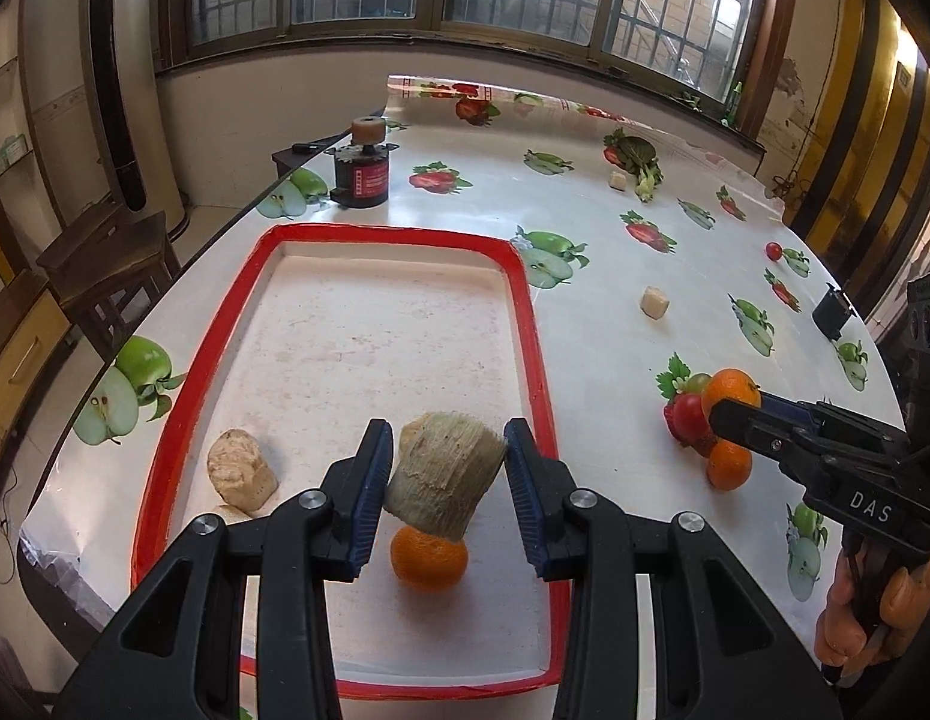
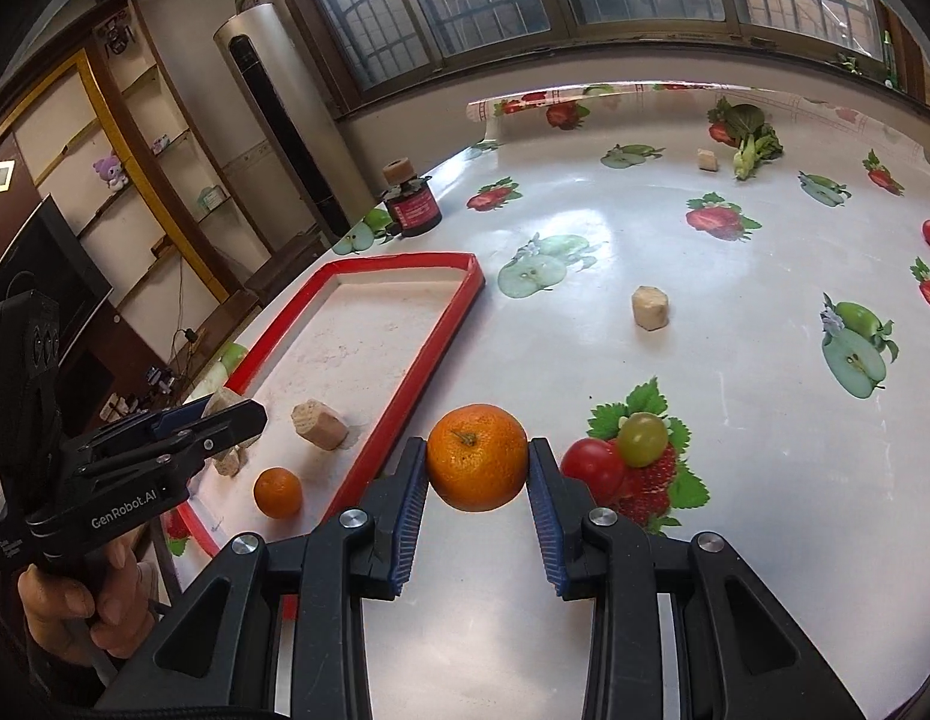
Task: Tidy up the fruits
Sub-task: 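Carry the orange in the right tool while the left tool carries the block to the tray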
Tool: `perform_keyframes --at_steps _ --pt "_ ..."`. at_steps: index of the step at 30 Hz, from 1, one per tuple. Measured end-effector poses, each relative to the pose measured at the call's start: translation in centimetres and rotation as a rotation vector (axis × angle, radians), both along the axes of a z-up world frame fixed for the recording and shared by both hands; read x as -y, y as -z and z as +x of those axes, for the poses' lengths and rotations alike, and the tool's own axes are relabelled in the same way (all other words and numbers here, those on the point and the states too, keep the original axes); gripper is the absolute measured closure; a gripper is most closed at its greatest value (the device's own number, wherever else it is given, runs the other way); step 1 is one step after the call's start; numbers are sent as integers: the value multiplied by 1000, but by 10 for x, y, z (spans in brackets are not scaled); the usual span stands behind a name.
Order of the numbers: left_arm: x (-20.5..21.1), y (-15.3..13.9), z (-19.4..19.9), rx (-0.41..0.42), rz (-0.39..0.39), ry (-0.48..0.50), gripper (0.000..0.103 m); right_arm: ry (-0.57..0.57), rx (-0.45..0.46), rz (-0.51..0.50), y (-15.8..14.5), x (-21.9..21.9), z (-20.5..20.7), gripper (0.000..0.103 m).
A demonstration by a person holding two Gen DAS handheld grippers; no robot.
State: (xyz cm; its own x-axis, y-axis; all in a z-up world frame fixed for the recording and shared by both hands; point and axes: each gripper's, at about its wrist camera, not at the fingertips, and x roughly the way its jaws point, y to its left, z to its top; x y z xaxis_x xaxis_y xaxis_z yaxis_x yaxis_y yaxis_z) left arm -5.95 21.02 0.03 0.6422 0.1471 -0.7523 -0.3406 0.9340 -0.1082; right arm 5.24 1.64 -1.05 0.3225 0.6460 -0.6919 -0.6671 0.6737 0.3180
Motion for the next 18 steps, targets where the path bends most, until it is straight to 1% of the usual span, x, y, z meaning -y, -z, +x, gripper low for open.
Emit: perform_keyframes --at_steps 18 --pt "-34 3 -8 -1 -6 -58 67 -77 9 7 -7 -47 -10 69"
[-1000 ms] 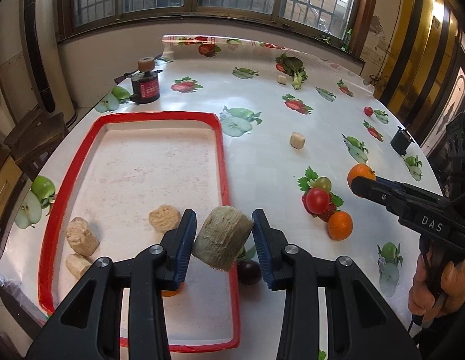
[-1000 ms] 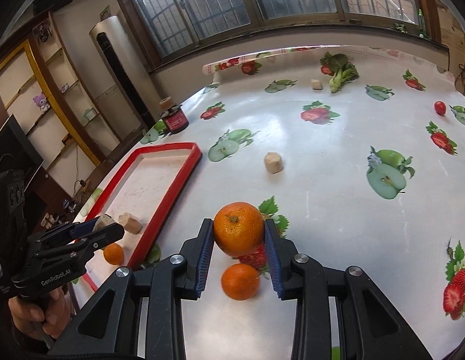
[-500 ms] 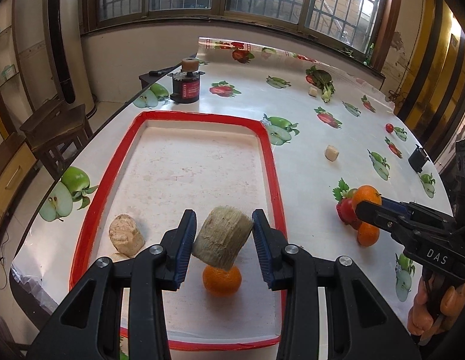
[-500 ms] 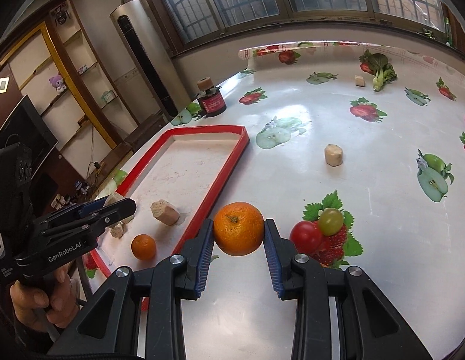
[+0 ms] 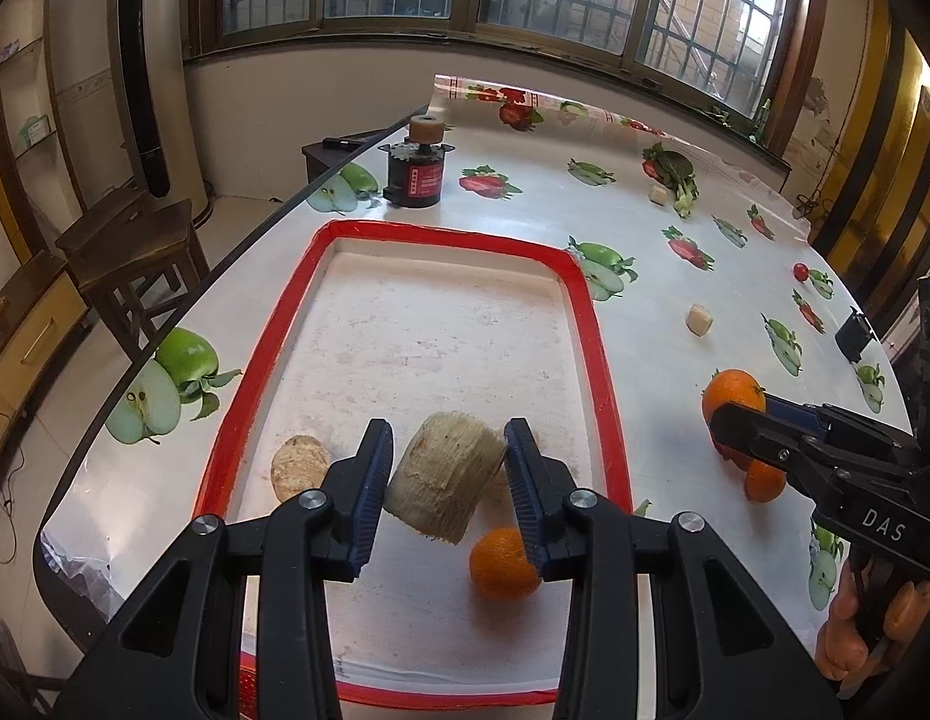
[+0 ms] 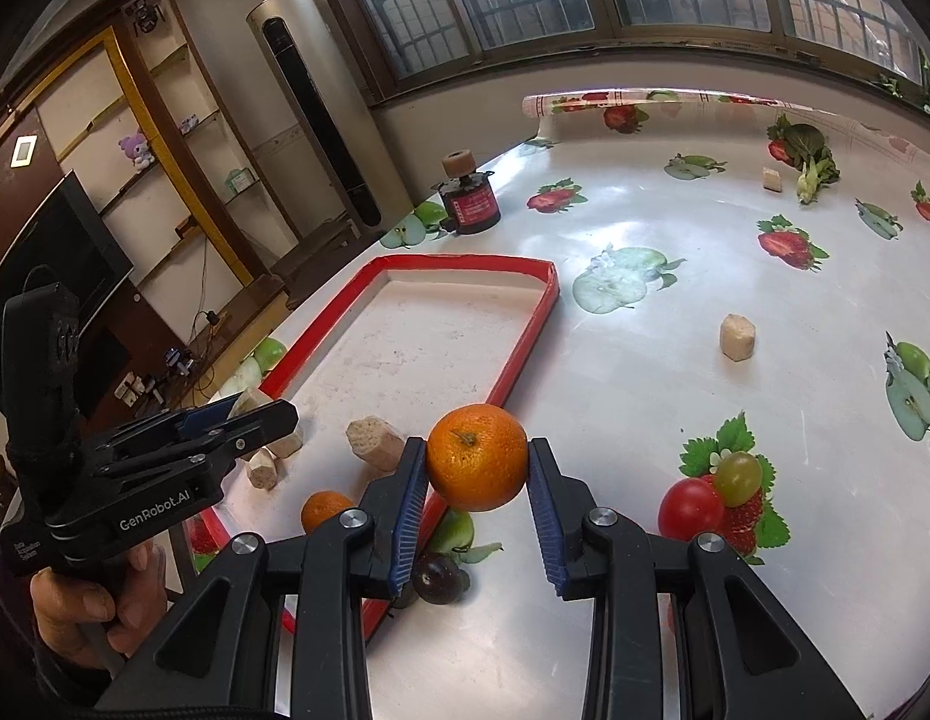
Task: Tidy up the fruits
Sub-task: 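Carry the orange in the right tool while the left tool carries the block to the tray, then open the right tool to drop the orange in the tray while the left tool releases the block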
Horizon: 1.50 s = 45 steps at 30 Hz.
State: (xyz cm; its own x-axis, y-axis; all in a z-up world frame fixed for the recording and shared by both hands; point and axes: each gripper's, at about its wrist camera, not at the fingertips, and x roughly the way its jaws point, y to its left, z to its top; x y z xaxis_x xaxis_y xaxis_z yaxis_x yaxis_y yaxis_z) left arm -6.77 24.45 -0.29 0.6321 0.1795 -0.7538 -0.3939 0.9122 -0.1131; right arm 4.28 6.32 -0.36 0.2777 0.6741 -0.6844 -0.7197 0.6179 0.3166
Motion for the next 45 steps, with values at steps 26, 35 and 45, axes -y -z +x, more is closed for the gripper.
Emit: perform_keyframes --at_steps 26,35,45 --pt "-68 27 49 -103 -3 -105 67 -96 -23 -51 20 -92 19 69" --pt "-77 52 54 -186 -38 -109 67 -112 -24 -135 45 -120 32 69" --pt "-80 56 53 -228 -64 -130 60 -132 -27 -162 52 -125 32 65"
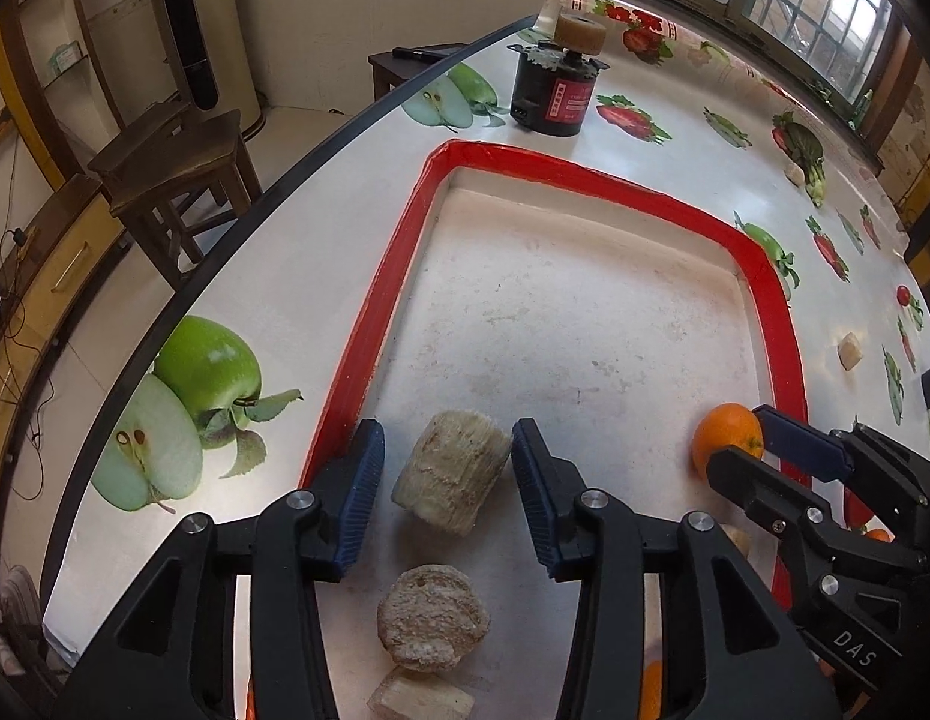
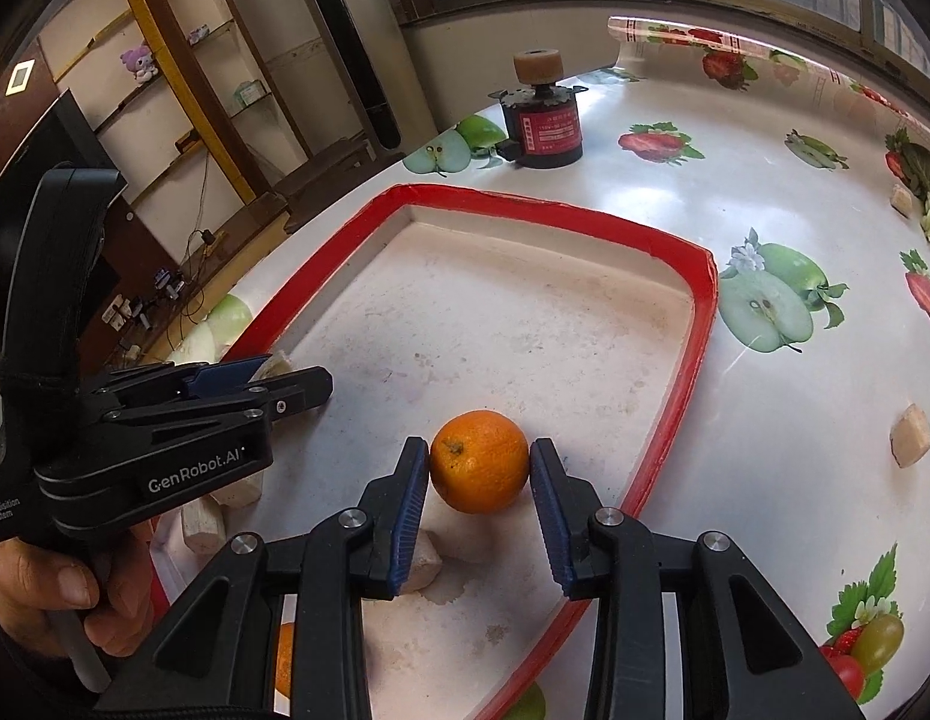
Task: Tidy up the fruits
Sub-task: 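Open the right tool to drop the orange in the tray while the left tool releases the block, then move the right tool to a porous beige block while the left tool approaches an orange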
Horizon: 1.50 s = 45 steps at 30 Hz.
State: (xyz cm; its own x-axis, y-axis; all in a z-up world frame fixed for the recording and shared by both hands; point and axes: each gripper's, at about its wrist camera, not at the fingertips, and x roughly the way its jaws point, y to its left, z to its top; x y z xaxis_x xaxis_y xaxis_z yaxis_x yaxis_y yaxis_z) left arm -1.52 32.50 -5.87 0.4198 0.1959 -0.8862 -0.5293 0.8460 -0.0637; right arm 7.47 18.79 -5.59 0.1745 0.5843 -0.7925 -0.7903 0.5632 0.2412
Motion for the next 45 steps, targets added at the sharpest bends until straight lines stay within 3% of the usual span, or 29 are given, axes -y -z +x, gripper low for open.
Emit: perform_keyframes --at_steps 3,9,19,31,45 --pt "3 -3 -6 3 10 8 55 6 4 22 -8 7 -2 55" --pt "12 -14 -19 34 43 -3 40 18 -2 83 -27 32 -9 55" --pt "33 -29 -29 75 54 15 40 95 9 135 -46 93 -14 55" --pt "69 -42 -30 113 40 71 40 244 -1 139 -38 175 -4 55" --pt "137 -52 -17 140 -5 213 41 409 2 138 -34 258 10 54"
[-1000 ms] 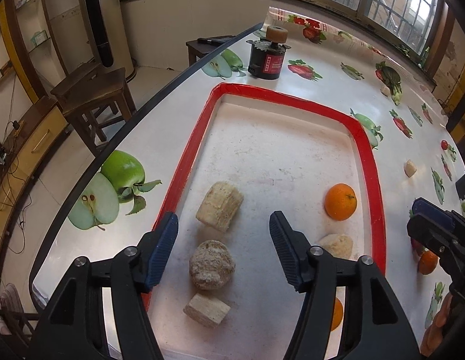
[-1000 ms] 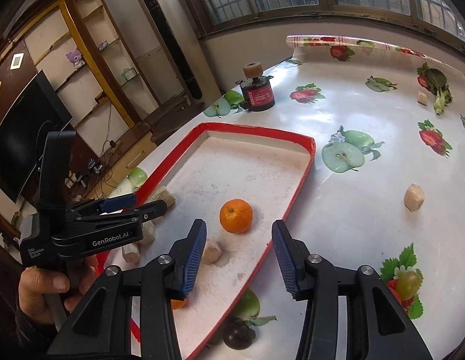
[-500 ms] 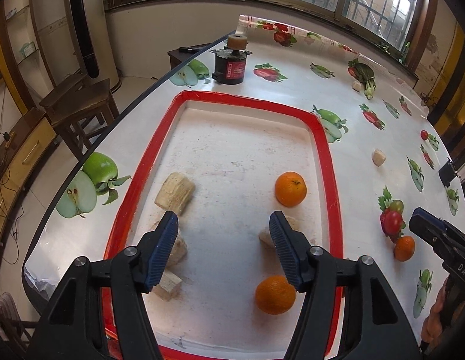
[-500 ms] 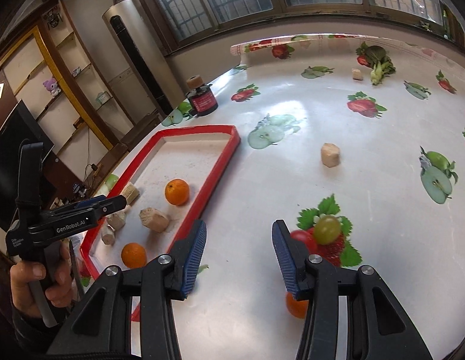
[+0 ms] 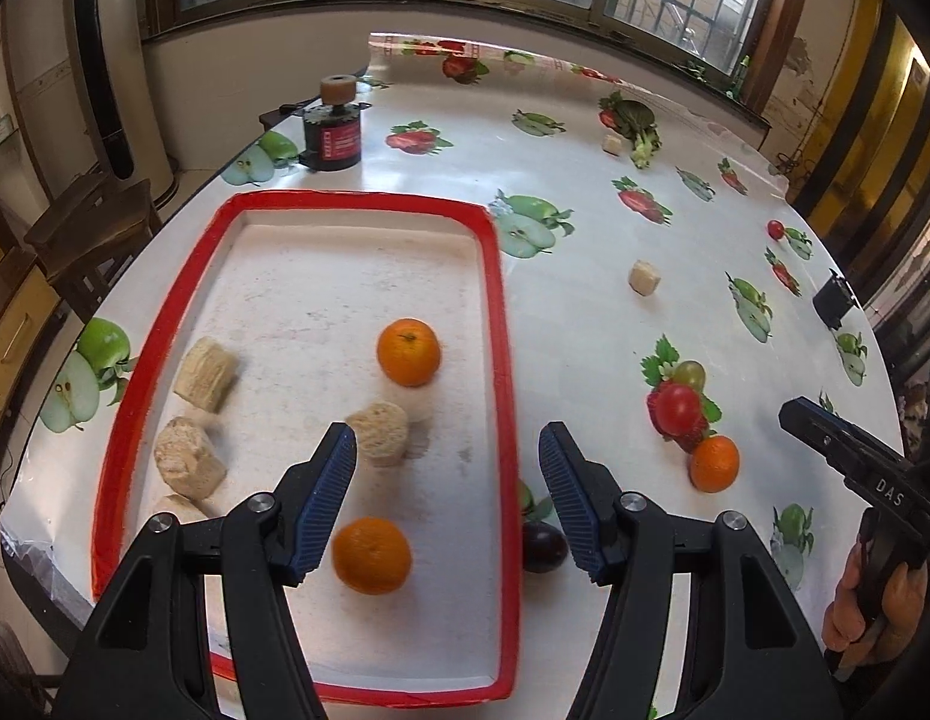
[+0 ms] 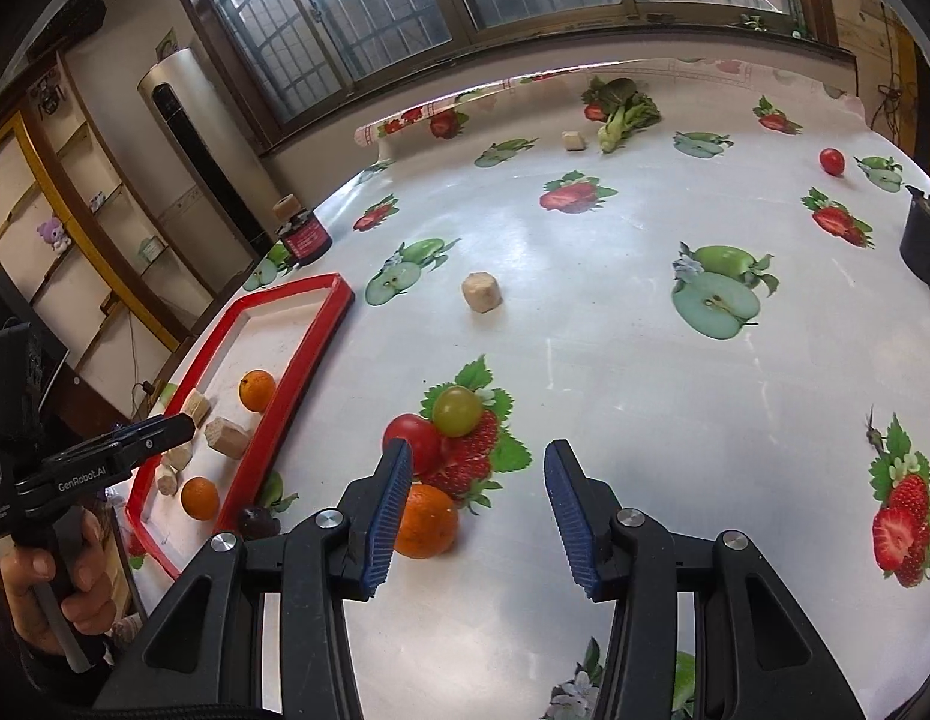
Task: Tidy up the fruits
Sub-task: 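Move the right tool to a porous beige block while the left tool approaches an orange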
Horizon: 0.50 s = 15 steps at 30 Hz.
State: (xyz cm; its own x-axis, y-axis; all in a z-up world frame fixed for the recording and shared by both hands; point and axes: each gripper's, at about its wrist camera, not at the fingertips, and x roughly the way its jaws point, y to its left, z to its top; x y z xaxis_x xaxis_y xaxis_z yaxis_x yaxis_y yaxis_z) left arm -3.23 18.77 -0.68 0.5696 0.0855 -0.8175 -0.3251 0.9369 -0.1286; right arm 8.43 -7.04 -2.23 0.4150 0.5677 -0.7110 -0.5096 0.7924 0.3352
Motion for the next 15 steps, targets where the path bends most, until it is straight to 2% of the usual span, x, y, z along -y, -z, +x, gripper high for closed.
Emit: perform_keyframes --at_steps 5,9,15 --pt "34 -1 5 2 -31 73 41 25 5 -7 1 14 2 54" --pt "62 3 13 -12 -24 129 41 35 8 -10 -1 21 6 54" --pt "94 14 24 -36 -43 194 41 12 21 -27 -3 16 14 54"
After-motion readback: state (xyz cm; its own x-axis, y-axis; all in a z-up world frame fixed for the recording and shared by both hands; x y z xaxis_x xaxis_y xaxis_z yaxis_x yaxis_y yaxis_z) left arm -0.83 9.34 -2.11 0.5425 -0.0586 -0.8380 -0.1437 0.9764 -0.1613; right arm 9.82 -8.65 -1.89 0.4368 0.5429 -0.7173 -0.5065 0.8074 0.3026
